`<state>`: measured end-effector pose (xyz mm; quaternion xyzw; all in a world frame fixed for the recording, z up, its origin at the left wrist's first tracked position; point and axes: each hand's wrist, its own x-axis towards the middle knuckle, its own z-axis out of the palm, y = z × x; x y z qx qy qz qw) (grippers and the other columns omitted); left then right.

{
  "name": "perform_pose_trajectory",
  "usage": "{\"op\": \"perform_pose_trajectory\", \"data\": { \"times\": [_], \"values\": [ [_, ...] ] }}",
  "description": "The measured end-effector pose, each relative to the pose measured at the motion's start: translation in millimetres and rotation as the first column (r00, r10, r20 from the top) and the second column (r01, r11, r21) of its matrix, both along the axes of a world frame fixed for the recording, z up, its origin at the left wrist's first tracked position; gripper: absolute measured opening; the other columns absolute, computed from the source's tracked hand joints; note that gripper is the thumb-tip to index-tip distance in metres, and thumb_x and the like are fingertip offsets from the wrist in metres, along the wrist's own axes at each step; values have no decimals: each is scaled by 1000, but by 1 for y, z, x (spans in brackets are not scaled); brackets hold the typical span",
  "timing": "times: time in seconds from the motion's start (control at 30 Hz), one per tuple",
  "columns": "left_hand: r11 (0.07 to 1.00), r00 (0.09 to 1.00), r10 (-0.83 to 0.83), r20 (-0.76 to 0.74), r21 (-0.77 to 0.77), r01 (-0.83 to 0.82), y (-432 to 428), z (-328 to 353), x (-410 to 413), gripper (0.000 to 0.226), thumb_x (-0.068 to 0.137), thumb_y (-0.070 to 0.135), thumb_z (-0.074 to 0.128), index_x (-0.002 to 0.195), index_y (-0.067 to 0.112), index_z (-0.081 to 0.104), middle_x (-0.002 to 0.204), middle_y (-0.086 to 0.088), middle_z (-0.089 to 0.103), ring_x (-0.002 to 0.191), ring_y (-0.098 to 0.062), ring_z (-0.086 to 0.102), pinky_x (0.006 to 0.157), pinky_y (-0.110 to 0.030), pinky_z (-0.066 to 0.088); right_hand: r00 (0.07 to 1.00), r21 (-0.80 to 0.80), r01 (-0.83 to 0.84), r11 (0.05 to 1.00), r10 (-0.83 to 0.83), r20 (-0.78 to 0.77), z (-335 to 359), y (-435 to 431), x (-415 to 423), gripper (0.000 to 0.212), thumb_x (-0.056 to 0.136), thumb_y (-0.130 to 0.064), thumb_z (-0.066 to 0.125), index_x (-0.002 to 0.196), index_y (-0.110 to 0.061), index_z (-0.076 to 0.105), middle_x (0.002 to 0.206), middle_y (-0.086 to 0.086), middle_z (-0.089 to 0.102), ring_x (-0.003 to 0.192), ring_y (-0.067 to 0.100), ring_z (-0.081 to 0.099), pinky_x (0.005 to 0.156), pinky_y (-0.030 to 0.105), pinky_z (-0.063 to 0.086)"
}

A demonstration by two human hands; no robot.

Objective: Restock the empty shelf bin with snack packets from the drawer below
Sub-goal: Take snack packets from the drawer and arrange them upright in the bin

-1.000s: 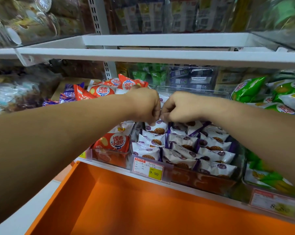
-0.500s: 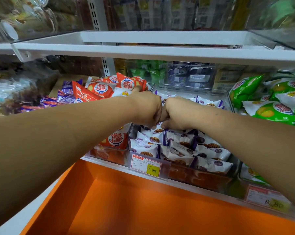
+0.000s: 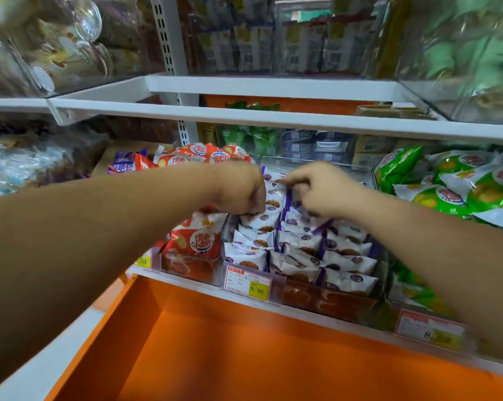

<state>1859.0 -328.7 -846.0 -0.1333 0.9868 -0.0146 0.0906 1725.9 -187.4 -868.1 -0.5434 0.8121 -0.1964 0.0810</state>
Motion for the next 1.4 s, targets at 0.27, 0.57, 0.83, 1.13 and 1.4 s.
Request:
{"op": "perform_pose_trajectory", "data": {
  "times": [0.27,0.57,0.83,1.13,1.4],
  "values": [
    [995,965,90,-245,72,-75,28,-7,-15,32,93,12,63,122,21,73,117,-1,73,105,-22,67,88,-30,54,973,77,226,971,-229,32,1,45,-28,17,90,-30,73,97,-15,76,91,5,72,81,19,62,75,28,51],
    [943,926,206,-318,317,-100,44,-35,-45,33,86,22,78,117,16,68,106,-2,71,98,-24,68,86,-39,59,927,-73,322,944,-299,226,-15,48,-23,35,78,-15,87,112,-15,76,85,-5,64,73,14,61,65,21,47],
    [971,926,232,-296,13,-239,-4,0,-21,64,86,-5,57,142,26,58,144,-7,56,122,-27,59,87,-31,52,851,-250,477,842,-372,370,-6,34,-15,31,82,-5,67,105,-25,74,100,2,71,89,22,67,74,29,54],
    [996,996,3,-86,-90,-11,-21,-25,-39,41,94,25,64,135,28,64,133,4,65,122,-22,57,112,-33,32,767,-282,550,786,-342,543,-18,21,-17,41,82,4,59,101,-28,74,93,-5,68,65,15,60,47,23,43],
    [988,998,-12,-67,-155,2,-17,-28,-49,24,93,31,57,110,28,74,111,5,72,111,-21,62,118,-46,32,764,-291,542,788,-318,562,-23,18,-17,42,82,4,62,104,-29,76,91,-8,69,59,12,58,44,20,42]
  ]
}}
